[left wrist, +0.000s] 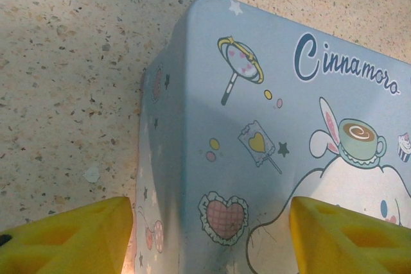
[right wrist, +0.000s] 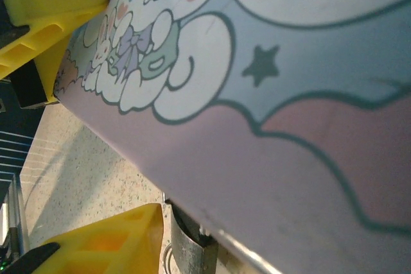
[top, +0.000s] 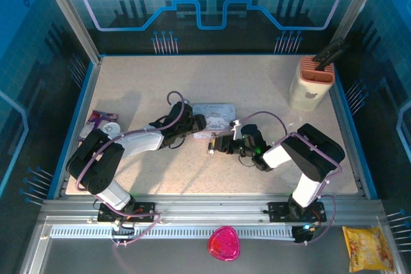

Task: Unlock a padlock with a key

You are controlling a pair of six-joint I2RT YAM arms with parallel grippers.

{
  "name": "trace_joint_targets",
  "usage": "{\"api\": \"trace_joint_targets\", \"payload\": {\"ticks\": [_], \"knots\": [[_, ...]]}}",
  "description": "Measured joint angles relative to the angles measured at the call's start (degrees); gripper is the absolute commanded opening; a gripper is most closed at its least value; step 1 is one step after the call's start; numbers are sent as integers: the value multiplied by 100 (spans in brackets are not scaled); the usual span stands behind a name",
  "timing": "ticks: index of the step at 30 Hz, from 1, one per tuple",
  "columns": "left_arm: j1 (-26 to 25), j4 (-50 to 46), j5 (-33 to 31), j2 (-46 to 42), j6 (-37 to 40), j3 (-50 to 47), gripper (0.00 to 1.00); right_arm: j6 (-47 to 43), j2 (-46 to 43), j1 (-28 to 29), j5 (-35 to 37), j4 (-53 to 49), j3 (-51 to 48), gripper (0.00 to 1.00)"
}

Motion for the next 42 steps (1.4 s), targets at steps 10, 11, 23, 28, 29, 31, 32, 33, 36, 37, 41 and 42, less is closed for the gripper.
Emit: {"api": "trace_joint_targets", "payload": {"ticks": [10,11,23,28,29,31,32,33,36,37,41,42], "knots": [[-2,-24,-42,-35,-109,-28,66,-31,-2,184,350,-4,-7,37],[-4,-24,-44,-35,-127,-28,65,-31,-2,203,363,-2,-11,37],[-15,-122,-153,-68,-256,-31,66,-131,-188,413,385,-26,-247,37],[-26,-127,-168,-68,-299,-31,66,-186,-205,470,448,-83,-229,39],[-26,-129,-168,-72,-299,-31,66,-186,-205,470,470,-98,-216,39],[-26,-140,-168,-79,-299,-31,66,-186,-197,487,494,-138,-188,39],[-26,-151,-170,-83,-302,-31,66,-186,-184,501,518,-151,-164,39],[-26,-160,-170,-87,-306,-31,66,-186,-164,503,529,-160,-136,39],[-26,-175,-173,-94,-367,-31,66,-219,-83,542,570,-199,-24,38],[-26,-181,-173,-94,-407,-31,65,-245,-66,564,599,-223,9,37],[-26,-197,-173,-101,-448,-31,65,-299,-44,619,713,-350,96,31],[-26,-197,-173,-101,-448,-31,65,-317,-42,621,728,-376,114,27]]}}
